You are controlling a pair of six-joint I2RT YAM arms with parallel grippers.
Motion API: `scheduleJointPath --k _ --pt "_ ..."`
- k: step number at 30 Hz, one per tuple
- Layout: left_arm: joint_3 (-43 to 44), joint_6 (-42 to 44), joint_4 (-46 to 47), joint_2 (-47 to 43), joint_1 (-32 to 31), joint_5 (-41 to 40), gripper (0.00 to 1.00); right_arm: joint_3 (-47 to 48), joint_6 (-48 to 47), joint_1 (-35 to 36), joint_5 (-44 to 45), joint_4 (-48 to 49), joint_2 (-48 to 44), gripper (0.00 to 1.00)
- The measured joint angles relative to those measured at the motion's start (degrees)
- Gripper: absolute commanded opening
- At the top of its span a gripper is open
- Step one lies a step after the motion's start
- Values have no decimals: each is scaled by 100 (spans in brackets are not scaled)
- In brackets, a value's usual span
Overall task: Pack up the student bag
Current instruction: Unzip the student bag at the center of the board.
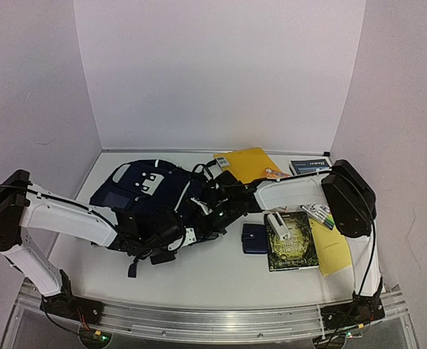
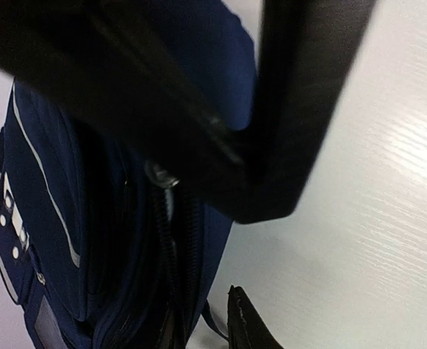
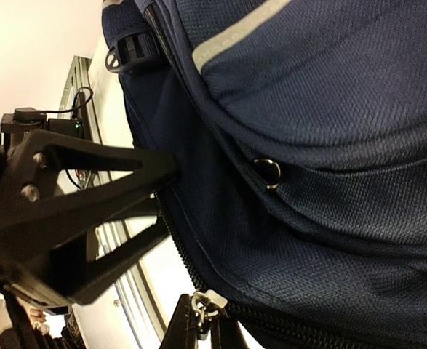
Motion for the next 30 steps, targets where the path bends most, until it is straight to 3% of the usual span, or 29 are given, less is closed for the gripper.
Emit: scheduleJointPath --k 3,14,23,26,30 --pt "-2 -95 -11 88 108 -33 1 -138 -12 -46 -27 73 -2 0" --pt "-72 -313 -268 -480 491 42 0 -801 -334 -513 -250 515 -356 0" --pt "-307 -168 -574 -1234 1245 151 0 -963 -701 -627 -262 878 -529 0" --pt "-263 -145 -628 -1155 1362 161 9 -965 -726 -558 -259 987 -529 0" --pt "-65 -217 -1158 -1014 1391 12 43 -968 -718 -345 -231 795 -529 0"
